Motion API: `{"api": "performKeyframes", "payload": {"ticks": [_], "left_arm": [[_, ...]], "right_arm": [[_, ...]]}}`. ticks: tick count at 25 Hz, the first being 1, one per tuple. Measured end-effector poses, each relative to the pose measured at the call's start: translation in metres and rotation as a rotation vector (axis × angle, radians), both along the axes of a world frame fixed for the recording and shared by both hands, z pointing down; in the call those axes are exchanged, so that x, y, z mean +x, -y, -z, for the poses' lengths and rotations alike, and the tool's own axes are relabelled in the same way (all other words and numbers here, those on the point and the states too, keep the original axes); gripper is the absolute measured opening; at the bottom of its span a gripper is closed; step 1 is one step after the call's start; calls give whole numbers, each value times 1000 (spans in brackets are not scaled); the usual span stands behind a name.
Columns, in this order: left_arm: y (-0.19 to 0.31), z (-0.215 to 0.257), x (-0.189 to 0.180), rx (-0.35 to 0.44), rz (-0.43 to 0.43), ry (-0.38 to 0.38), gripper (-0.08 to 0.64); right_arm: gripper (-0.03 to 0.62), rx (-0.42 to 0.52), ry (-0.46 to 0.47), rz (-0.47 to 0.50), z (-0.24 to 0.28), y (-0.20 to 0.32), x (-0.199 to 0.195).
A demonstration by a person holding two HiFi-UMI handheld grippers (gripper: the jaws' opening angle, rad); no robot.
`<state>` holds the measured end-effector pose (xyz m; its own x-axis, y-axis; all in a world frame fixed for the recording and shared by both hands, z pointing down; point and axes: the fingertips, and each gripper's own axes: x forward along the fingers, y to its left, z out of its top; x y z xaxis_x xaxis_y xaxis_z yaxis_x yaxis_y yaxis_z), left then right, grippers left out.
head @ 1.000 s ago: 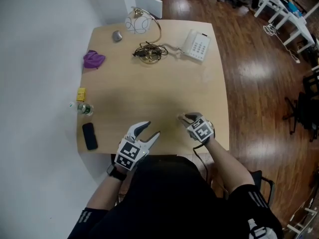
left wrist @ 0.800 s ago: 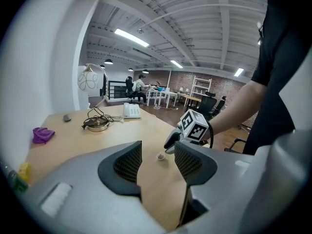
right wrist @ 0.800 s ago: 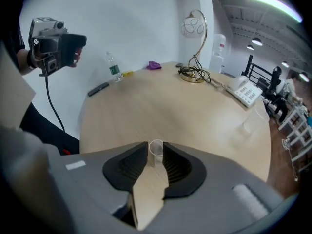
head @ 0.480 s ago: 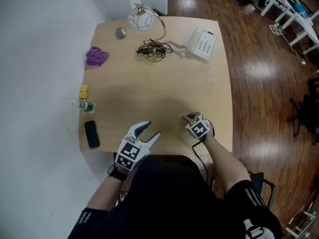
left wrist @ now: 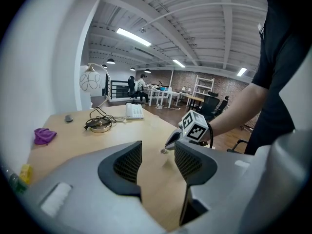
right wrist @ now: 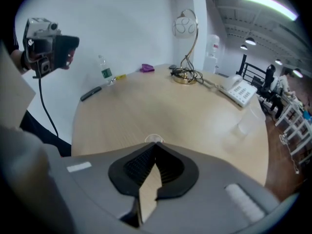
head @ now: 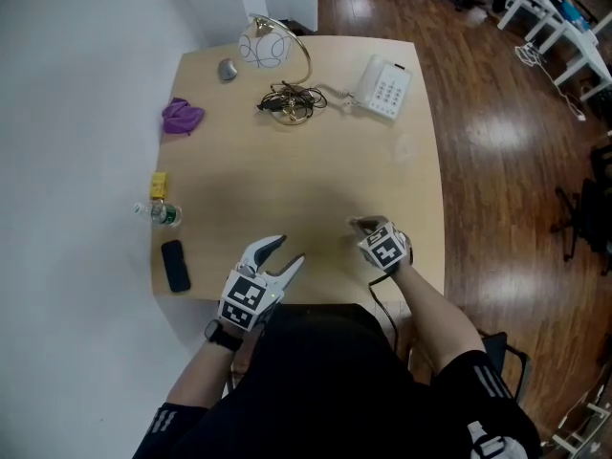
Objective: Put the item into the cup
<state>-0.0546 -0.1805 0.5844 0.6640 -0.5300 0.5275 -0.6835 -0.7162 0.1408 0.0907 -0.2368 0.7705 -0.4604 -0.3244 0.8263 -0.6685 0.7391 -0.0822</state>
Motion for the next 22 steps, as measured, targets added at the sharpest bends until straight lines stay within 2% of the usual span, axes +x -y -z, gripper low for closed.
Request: {"api": "performKeyframes", "payload": {"ticks": [5,11,16,22], "left_arm": [[10,6,4,14,-1,-10,206],[27,12,15,32,-14,-19,206],[45,17,32,48,-41,-25,206],[61,21,55,53,-67,-24,206]], "right_arm": [[9,106,24,-70,53,52,41],[9,201,-51,-161,103,143,114],[9,178,-146,-185,101,197,154],[9,61,-211,-164,63,229,169]]}}
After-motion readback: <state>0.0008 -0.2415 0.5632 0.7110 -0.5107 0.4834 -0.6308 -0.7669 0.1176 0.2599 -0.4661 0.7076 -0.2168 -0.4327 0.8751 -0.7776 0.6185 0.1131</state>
